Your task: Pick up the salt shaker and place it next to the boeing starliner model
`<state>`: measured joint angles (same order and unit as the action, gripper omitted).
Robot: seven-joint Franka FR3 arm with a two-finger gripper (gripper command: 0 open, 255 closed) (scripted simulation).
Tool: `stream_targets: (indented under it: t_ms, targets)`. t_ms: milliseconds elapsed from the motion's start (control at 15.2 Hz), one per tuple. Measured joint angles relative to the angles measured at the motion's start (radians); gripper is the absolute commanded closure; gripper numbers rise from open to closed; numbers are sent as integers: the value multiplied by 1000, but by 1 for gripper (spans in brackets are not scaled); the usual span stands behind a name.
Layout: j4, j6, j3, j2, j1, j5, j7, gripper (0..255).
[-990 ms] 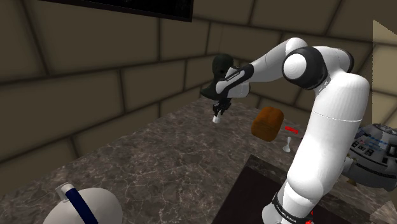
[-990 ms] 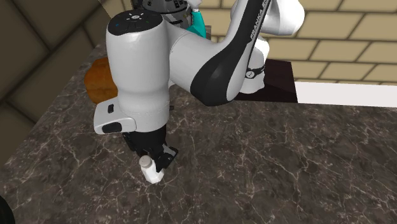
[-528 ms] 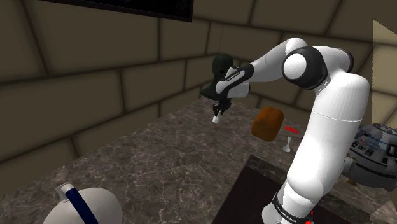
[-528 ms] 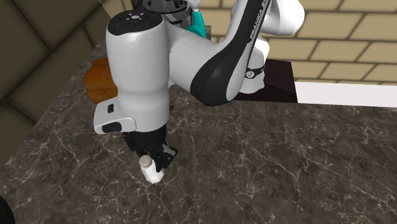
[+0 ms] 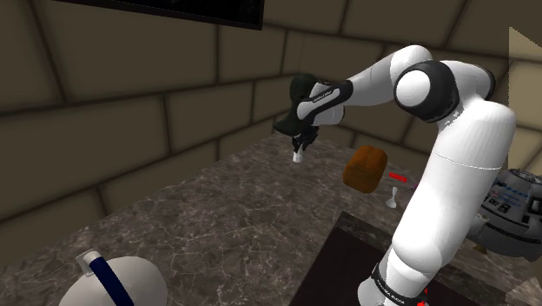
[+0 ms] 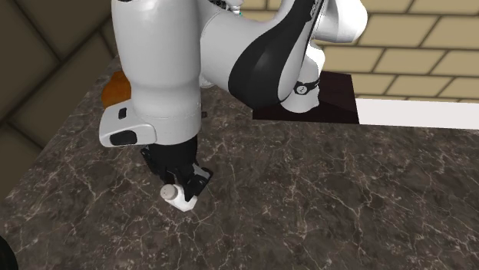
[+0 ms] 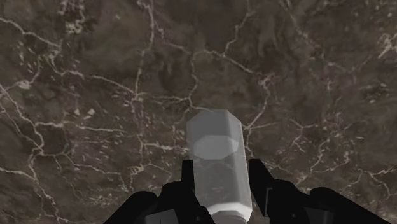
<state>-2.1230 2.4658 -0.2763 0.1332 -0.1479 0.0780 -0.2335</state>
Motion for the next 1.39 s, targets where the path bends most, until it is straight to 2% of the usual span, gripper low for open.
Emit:
stream_targets:
  t_ms: [1386]
  targets:
    - [157, -268, -6, -116, 6, -55, 39, 255]
